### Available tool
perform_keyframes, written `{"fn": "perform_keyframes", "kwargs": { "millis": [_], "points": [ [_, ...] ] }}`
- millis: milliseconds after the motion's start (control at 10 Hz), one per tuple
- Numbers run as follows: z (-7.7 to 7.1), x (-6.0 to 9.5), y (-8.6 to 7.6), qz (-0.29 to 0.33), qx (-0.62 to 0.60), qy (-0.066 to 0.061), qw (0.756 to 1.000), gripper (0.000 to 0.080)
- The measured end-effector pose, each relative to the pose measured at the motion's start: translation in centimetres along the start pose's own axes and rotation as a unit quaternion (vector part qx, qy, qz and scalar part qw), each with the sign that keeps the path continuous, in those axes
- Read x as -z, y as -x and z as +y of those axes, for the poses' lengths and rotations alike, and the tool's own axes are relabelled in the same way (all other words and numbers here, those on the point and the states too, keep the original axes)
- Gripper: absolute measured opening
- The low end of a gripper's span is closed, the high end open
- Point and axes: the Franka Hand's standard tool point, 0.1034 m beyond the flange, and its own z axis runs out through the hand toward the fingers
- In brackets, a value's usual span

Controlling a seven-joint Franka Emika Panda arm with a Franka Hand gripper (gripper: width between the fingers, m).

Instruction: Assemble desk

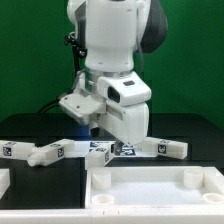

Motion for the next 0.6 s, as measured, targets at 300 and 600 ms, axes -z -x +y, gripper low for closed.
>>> {"fn": "perform_keyframes", "kwargs": {
  "millis": [300,600],
  "points": [
    [0.1,0.0,0.0,0.0,-0.067,0.003,0.998,0.0649],
    [0.7,0.9,1.1,-0.002,-0.28,0.01,0.96,0.0649]
  ]
}}
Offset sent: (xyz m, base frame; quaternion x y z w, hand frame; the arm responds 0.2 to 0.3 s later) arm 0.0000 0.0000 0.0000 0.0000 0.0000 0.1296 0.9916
